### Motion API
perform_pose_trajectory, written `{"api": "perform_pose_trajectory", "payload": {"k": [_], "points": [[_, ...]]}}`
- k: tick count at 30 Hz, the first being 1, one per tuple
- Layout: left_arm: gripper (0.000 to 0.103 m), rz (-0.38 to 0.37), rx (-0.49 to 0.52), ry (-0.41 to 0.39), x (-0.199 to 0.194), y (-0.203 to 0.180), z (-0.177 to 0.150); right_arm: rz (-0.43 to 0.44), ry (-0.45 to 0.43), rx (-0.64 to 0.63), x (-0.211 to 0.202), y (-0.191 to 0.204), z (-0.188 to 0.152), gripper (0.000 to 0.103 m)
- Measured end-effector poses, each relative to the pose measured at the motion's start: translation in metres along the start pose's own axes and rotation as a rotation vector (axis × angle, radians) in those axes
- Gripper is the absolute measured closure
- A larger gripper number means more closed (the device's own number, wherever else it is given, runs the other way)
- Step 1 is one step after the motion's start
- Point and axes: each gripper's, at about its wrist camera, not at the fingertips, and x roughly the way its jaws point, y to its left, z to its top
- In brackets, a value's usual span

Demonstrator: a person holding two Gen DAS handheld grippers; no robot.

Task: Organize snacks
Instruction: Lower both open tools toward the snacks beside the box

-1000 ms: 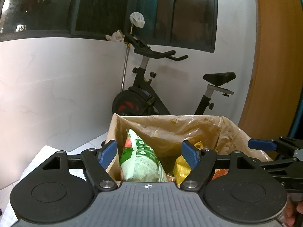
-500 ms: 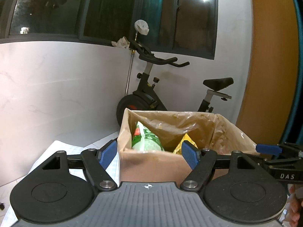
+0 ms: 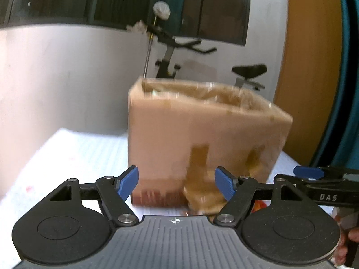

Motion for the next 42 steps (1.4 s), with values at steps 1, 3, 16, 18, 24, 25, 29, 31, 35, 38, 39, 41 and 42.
{"api": "perform_pose_trajectory", "payload": {"k": [1, 3, 16, 18, 24, 25, 29, 31, 35, 38, 39, 41, 42], "points": [[0.026, 0.003, -0.007, 0.01, 0.002, 0.0, -0.006, -0.003, 0.014, 0.007, 0.001, -0.001, -0.007, 0.03], [0.026, 0.012, -0.022, 0.029, 0.005, 0.0, -0.018, -0.007, 0.044, 0.018, 0.003, -0.002, -0.022, 0.03], [0.026, 0.009, -0.023, 0.116, 0.009, -0.002, -0.064, 0.055, 0.259, -0.094, 0.013, 0.017, -0.091, 0.03], [0.026, 0.007, -0.021, 0.123, 0.009, -0.003, -0.066, 0.072, 0.287, -0.115, 0.016, 0.024, -0.096, 0.03], [0.026, -0.001, -0.029, 0.13, 0.007, -0.005, -0.071, 0.112, 0.342, -0.226, 0.02, 0.044, -0.107, 0.03], [0.026, -0.001, -0.031, 0.132, 0.008, -0.005, -0.071, 0.114, 0.346, -0.238, 0.02, 0.046, -0.109, 0.03], [0.026, -0.003, -0.045, 0.139, 0.008, -0.003, -0.072, 0.117, 0.356, -0.262, 0.019, 0.047, -0.11, 0.03], [0.026, -0.004, -0.052, 0.14, 0.008, -0.002, -0.073, 0.126, 0.365, -0.261, 0.02, 0.047, -0.11, 0.03], [0.026, -0.007, -0.059, 0.147, 0.009, -0.002, -0.076, 0.131, 0.4, -0.284, 0.026, 0.048, -0.114, 0.029], [0.026, -0.005, -0.065, 0.154, 0.01, -0.001, -0.077, 0.129, 0.392, -0.297, 0.029, 0.049, -0.116, 0.027], [0.026, -0.005, -0.067, 0.155, 0.011, -0.001, -0.077, 0.131, 0.388, -0.297, 0.029, 0.049, -0.116, 0.027], [0.026, -0.001, -0.069, 0.155, 0.011, -0.001, -0.078, 0.129, 0.375, -0.3, 0.03, 0.049, -0.116, 0.028], [0.026, 0.001, -0.068, 0.157, 0.011, -0.002, -0.078, 0.131, 0.37, -0.289, 0.031, 0.048, -0.117, 0.033]]}}
